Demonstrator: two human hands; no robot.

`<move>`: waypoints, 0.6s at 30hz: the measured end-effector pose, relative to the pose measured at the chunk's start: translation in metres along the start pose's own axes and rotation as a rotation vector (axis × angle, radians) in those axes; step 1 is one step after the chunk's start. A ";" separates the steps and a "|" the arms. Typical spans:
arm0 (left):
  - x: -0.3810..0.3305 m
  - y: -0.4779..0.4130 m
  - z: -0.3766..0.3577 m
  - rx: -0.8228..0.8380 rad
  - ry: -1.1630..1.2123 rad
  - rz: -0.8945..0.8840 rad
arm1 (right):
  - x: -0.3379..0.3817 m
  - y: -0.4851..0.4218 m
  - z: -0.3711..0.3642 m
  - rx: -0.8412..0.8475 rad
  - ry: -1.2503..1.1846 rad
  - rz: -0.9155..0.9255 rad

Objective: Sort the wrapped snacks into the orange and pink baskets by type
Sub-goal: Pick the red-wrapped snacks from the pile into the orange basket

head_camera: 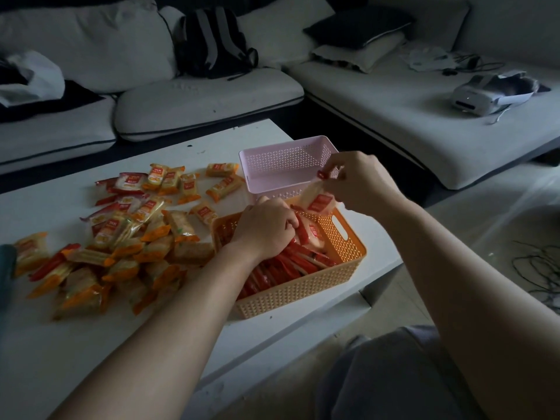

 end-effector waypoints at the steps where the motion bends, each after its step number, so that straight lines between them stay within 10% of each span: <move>1: 0.000 0.000 -0.001 -0.012 0.005 -0.001 | 0.000 0.001 0.002 0.005 -0.034 0.031; 18: -0.005 -0.003 -0.003 -0.018 0.256 0.024 | 0.018 0.007 -0.044 0.536 0.504 0.132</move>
Point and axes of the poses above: each hand's wrist, its own y-axis away from the middle knuckle, its own z-axis out of the back of the hand, x = y × z, the point moved 3 cm from there along -y, towards the middle knuckle, and after that the axes turned 10 degrees about z, right-handed, at the moved point
